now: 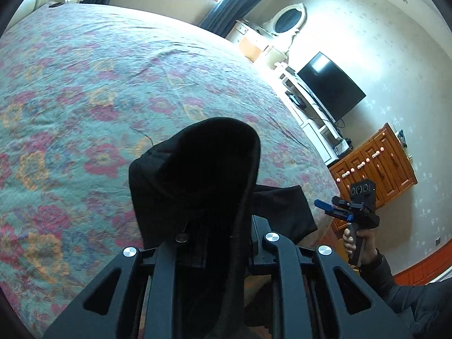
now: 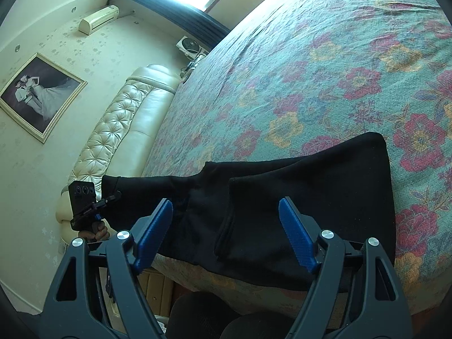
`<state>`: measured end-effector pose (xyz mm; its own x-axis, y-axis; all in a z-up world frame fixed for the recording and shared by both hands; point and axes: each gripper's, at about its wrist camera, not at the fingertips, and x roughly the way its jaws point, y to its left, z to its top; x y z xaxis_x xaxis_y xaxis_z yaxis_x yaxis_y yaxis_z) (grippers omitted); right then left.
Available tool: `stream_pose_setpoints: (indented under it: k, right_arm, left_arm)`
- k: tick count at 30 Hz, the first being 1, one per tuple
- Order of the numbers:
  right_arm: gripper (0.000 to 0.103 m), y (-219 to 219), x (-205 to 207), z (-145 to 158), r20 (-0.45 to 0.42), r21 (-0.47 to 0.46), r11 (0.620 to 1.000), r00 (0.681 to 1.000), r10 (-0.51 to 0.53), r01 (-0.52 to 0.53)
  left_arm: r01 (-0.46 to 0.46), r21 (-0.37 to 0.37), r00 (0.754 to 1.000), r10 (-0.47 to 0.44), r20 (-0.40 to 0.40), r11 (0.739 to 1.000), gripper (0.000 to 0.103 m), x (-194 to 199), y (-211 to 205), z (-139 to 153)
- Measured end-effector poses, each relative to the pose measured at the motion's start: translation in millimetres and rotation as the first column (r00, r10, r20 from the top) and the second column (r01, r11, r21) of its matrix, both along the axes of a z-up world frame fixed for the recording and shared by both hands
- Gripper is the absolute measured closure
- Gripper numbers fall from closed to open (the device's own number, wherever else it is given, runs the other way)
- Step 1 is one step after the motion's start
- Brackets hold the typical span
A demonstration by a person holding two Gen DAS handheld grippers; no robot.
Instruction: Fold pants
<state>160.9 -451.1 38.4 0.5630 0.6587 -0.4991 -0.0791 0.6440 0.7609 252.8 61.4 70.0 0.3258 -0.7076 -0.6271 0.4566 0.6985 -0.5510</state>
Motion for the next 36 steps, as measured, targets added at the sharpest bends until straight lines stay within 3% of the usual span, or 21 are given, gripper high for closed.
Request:
stream_pose_setpoints:
  k: [4,7,12,18,20,22,24,26,32,36]
  right_arm:
    - [0.025,3.6,-6.7,-1.5,-0.014,0.013,0.999,0.999,0.029,-0.029]
    - [0.025,3.8,-9.5,-7.9,-0.034,0.053,0.998,0.998,0.048,-0.046]
    - [0.025,5.4,-12.9,-28.2,-0.084,0.118,0.991,0.994,0.075,-0.065]
    - [0.025,12.8,-13.1,-48.7,-0.130,0.147,0.986,0.986,0.102,-0.082]
    - [0.025,15.5,-13.8,-51.0,-0.134,0.144,0.986,0.985,0.105,-0.086]
    - [0.024,15.9,-14.0,-52.6,-0.137,0.147,0.986,0.985,0.104,-0.084]
    - [0.024,15.7,-14.7,-52.9,-0.138,0.152,0.985,0.985,0.102,-0.081]
    - [0.019,13.8,-14.9,-52.3,-0.133,0.158,0.985,0.987,0.091,-0.069]
    - [0.019,2.6,-16.9,-44.1,-0.125,0.152,0.988,0.991,0.049,-0.029]
    - [0.019,3.4,-12.7,-44.2,-0.132,0.115,0.993,0.991,0.032,-0.017]
  left_arm:
    - [0.076,0.045,0.996,-0.078,0.033,0.996,0.084,-7.2,-68.8,1.9]
    - [0.111,0.048,0.994,-0.112,0.011,0.993,0.084,-9.7,-115.1,-13.1]
    - [0.153,0.104,0.988,-0.151,-0.025,0.983,0.084,-16.0,-180.6,-52.5]
    - [0.144,0.217,0.989,-0.136,-0.054,0.965,0.084,-17.5,-221.9,-101.4]
    - [0.126,0.247,0.992,-0.116,-0.055,0.961,0.079,-18.7,-226.5,-111.7]
    - [0.118,0.231,0.993,-0.107,-0.057,0.966,0.061,-21.9,-228.2,-116.0]
    - [0.114,0.166,0.993,-0.108,-0.048,0.979,0.032,-29.0,-229.1,-112.3]
    - [0.089,0.137,0.996,-0.086,-0.026,0.987,0.027,-35.0,-229.6,-104.2]
    - [0.033,0.108,0.998,-0.038,0.042,0.994,0.024,-49.2,-202.4,-75.5]
    - [-0.096,0.192,0.991,0.077,0.105,0.977,0.020,-54.2,-150.2,-66.5]
